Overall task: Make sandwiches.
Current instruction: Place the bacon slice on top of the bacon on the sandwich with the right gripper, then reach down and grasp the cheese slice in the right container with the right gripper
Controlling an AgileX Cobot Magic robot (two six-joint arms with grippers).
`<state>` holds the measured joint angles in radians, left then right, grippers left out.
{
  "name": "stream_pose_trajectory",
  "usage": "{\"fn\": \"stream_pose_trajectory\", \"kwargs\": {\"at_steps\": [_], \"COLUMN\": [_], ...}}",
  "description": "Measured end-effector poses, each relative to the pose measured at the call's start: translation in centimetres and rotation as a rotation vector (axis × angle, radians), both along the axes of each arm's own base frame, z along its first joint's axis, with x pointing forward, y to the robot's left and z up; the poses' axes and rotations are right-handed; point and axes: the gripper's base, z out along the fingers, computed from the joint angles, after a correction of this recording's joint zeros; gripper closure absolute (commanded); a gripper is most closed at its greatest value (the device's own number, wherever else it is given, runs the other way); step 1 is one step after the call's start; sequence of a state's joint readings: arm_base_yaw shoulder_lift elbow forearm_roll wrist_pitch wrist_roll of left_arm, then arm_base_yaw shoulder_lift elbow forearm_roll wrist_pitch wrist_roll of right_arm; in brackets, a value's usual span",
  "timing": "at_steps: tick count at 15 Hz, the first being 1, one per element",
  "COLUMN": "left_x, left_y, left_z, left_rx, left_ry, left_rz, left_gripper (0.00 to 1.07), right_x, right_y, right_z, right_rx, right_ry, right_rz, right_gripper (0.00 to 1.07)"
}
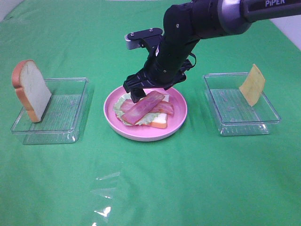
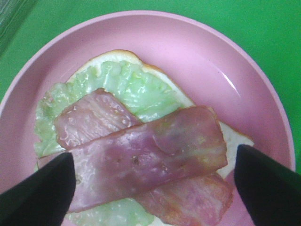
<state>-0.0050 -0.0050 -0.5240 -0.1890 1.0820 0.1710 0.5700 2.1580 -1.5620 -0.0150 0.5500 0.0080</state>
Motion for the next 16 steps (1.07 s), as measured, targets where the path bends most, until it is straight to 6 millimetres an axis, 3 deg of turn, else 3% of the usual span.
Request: {"fn": "stream_pose_trajectory", "kwargs": {"at_steps": [3,4,5,6,10,13,16], "left_x": [0.0,0.0,0.0,0.0,0.0,0.0,0.0], "left_y": [0.0,0.0,0.0,0.0,0.0,0.0,0.0], "left_z": [0.0,0.0,0.0,0.0,0.0,0.0,0.0], "left_rx": [0.000,0.000,0.000,0.000,0.000,0.000,0.000], "left_ry": [0.000,0.000,0.000,0.000,0.000,0.000,0.000], "left_rz": [0.000,0.000,0.000,0.000,0.000,0.000,0.000], "left_gripper": [0.05,0.05,0.05,0.05,0.05,0.05,0.05], "right_x": [-0.2,-0.3,-0.6,-0.7,-1.3,-1.2,0.0], "right_y": [-0.4,-0.6,-1.0,-1.3,-3.1,-6.1,-11.4], "right_z": [1.9,3.1,6.1,7.6,11.1,13.0,14.1], "right_rx": [-0.030,-0.048,-0.080,-0.102,-0.240,-0.260,-0.242], "right_ry": [-0.010,-0.008,-0.008,-0.012,0.017,0.037,0.091], "right_rz": [0.014,0.018,0.018,0.019,-0.013,-0.097,-0.243], "right_gripper": [0.15,0.15,0.15,0.15,0.15,0.15,0.15]}}
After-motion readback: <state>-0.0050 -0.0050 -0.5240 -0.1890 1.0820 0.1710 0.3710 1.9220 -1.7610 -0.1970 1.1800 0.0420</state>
